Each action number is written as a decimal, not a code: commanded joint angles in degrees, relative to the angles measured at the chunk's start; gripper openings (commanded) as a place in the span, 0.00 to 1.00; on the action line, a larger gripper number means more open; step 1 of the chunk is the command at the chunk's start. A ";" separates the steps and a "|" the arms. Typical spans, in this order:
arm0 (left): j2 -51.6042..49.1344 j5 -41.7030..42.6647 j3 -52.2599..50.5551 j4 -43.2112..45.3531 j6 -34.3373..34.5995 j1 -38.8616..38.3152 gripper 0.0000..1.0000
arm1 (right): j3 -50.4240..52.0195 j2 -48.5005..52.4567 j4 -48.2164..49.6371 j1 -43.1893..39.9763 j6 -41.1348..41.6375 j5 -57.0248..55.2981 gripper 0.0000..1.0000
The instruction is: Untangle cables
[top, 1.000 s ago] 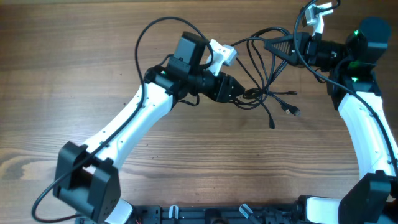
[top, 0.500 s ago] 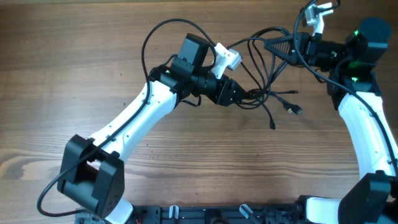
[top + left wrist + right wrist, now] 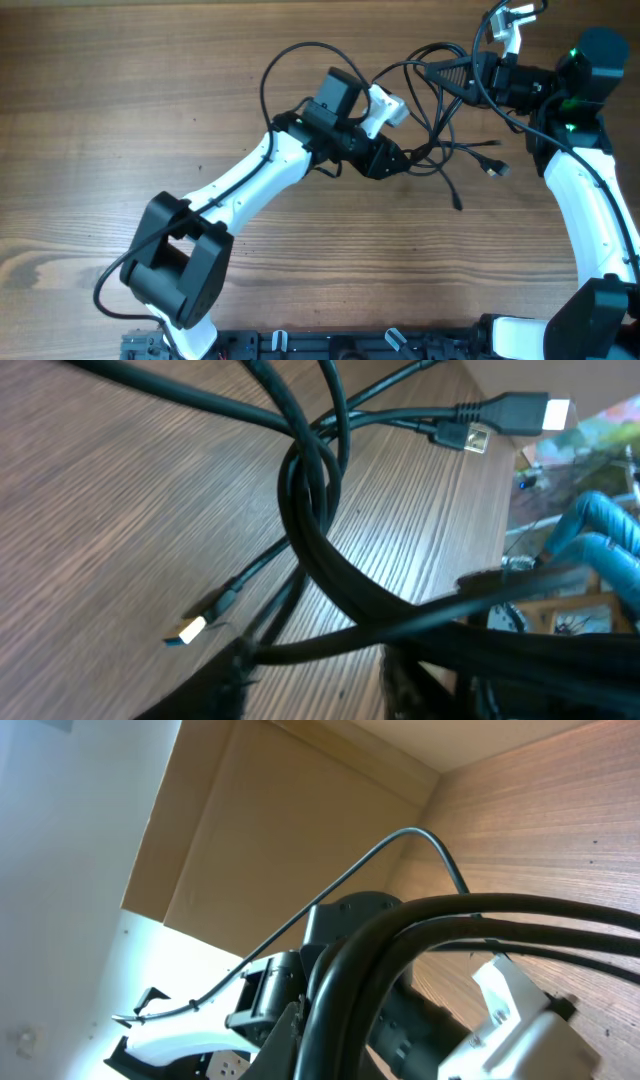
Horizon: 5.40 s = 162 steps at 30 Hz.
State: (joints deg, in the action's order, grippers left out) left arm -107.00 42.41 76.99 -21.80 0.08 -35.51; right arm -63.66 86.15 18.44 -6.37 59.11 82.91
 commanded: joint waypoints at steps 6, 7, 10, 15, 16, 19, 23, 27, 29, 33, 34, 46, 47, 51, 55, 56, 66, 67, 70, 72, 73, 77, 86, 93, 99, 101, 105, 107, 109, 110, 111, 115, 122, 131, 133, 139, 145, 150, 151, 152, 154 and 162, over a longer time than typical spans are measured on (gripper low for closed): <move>-1.55 -5.55 -0.11 8.15 6.95 -0.98 0.32 | -1.16 -0.09 0.42 0.04 -0.44 0.90 0.04; -1.55 -6.34 -0.11 10.16 9.18 -1.03 0.32 | -1.16 -0.09 0.42 0.04 -0.46 1.09 0.04; -1.55 -7.02 -0.11 12.76 11.17 -1.03 0.33 | -1.16 -0.09 0.42 0.04 -0.46 1.40 0.04; -1.57 -9.18 -0.11 14.99 13.57 -1.03 0.35 | -1.16 -0.09 0.39 0.04 -0.42 2.12 0.04; -1.57 -9.22 -0.11 15.43 13.94 -1.03 0.35 | -1.16 -0.09 0.39 0.04 -0.39 2.32 0.04; -1.57 -10.08 -0.11 16.65 13.92 -1.57 0.36 | -1.16 -0.09 0.39 0.04 -0.13 2.54 0.04; -1.62 -13.92 -0.11 16.96 13.94 -3.34 0.37 | -1.16 -0.09 0.39 0.04 0.04 2.95 0.04; -1.66 -17.51 -0.11 17.81 13.97 -5.18 0.38 | -1.16 -0.09 0.42 0.04 0.44 3.17 0.04; -1.68 -18.93 -0.11 18.91 14.53 -5.90 0.35 | -1.16 -0.09 0.42 0.04 0.44 3.48 0.04; -1.66 -27.78 -0.11 17.70 22.53 -5.84 0.19 | -1.16 -0.09 0.42 0.04 0.37 3.80 0.04; -1.66 -30.25 -0.11 17.18 25.22 -5.66 0.08 | -1.16 -0.09 0.42 0.04 0.31 3.78 0.05; -1.66 -46.60 -0.11 -2.73 38.47 -1.68 0.04 | -1.14 -0.04 0.17 0.04 -3.56 1.03 0.04; -1.66 -48.24 -0.11 -5.20 39.91 -1.18 0.04 | -1.11 0.02 -0.44 0.04 -3.89 0.15 0.05; -1.38 -48.13 -0.11 -9.86 40.59 0.76 0.04 | -0.33 0.33 -4.00 0.11 -6.86 -2.60 0.04; 1.92 -37.22 -0.09 -9.11 31.89 2.19 0.04 | -0.17 0.70 -12.66 0.31 -13.42 -7.85 0.04; 3.50 -34.40 -0.09 -9.07 29.29 2.51 0.04 | -0.17 0.70 -14.43 0.44 -14.51 -9.22 0.04; 14.43 -24.83 -0.09 -13.42 25.62 5.31 0.15 | -0.68 0.68 -24.22 5.57 -19.37 -31.95 0.05; 14.49 -24.83 -0.09 -13.64 25.62 5.31 0.15 | -1.36 0.70 -25.70 6.45 -20.20 -33.90 0.05; 14.49 -24.85 -0.09 -13.77 25.68 5.31 0.14 | -6.36 0.70 -36.46 10.12 -25.62 -44.22 0.05; 14.49 -24.92 -0.09 -13.60 25.90 5.75 0.14 | -9.31 0.70 -42.01 11.65 -27.76 -50.07 0.05; 14.49 -25.11 -0.09 -13.62 27.08 6.80 0.14 | -12.37 0.70 -47.54 12.98 -29.64 -56.30 0.04; 14.47 -25.07 -0.09 -14.16 28.94 10.16 0.17 | -14.84 0.70 -52.19 14.58 -31.98 -61.94 0.05; 14.47 -25.53 -0.11 -18.56 28.85 14.67 0.19 | -14.80 3.34 -57.13 20.92 -34.42 -64.17 0.05; 14.45 -25.51 -0.11 -19.82 28.61 17.25 0.24 | -14.86 3.17 -57.29 25.46 -37.99 -51.89 0.04; 14.38 -19.47 -0.11 -18.97 22.95 17.25 0.27 | -14.86 2.38 -56.72 18.03 -39.56 -36.04 0.04; 14.36 -15.96 -0.11 -18.60 18.08 16.59 0.34 | -14.86 2.38 -56.92 16.17 -39.63 -34.01 0.04; 13.46 -12.87 -0.11 -17.18 13.42 14.32 0.45 | -14.86 2.38 -56.96 13.86 -39.58 -28.81 0.04; 12.50 -10.51 -0.11 -15.76 12.22 12.79 0.49 | -14.86 2.40 -57.00 13.31 -39.63 -26.69 0.04; 11.39 -10.51 -0.11 -14.43 12.28 11.10 0.50 | -14.86 2.40 -57.13 13.20 -39.47 -26.49 0.04; 10.84 -10.49 -0.11 -13.73 12.31 10.38 0.50 | -14.86 2.40 -57.11 13.20 -39.36 -26.67 0.04; 10.16 -10.49 -0.11 -12.81 12.33 9.42 0.50 | -14.86 2.49 -57.16 13.20 -39.10 -27.15 0.04; 8.79 -10.47 -0.11 -9.60 14.32 6.62 0.50 | -14.82 2.51 -57.37 13.20 -35.39 -33.64 0.04; 8.79 -4.92 -0.11 -6.67 15.26 5.40 0.50 | -14.82 2.78 -54.27 13.20 -31.69 -41.11 0.04; 8.81 14.67 -0.11 -5.33 0.74 9.42 0.53 | -14.82 2.89 -49.24 10.40 -28.89 -34.21 0.04; 8.79 14.80 -0.11 -3.30 0.33 9.35 0.54 | -14.82 2.89 -48.81 10.40 -28.17 -30.93 0.04; 8.79 11.82 -0.11 2.58 0.37 7.37 0.56 | -14.82 2.89 -47.50 10.49 -26.86 -23.50 0.04; 8.74 9.44 -0.11 4.09 0.81 5.35 0.57 | -14.82 2.89 -45.07 10.93 -24.59 -23.47 0.04; 8.74 9.40 -0.11 8.22 3.89 3.74 0.38 | -14.82 2.89 -44.50 11.39 -24.09 -26.71 0.04; 8.74 9.40 -0.11 8.20 4.83 3.74 0.30 | -14.82 2.89 -44.50 11.30 -24.15 -28.15 0.04; 8.74 9.42 -0.11 8.11 6.32 3.98 0.17 | -14.82 2.89 -44.48 11.15 -24.15 -30.32 0.04; 8.74 9.64 -0.11 7.87 9.18 4.37 0.04 | -14.82 2.89 -44.63 10.73 -24.30 -35.23 0.07; 8.76 11.72 -0.11 8.94 36.28 9.42 0.04 | -14.75 2.89 -45.48 5.42 -25.09 -48.28 0.85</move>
State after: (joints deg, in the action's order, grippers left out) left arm -98.04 51.51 76.77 -14.09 22.52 -28.99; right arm -77.08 90.32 -26.98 1.28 34.65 38.54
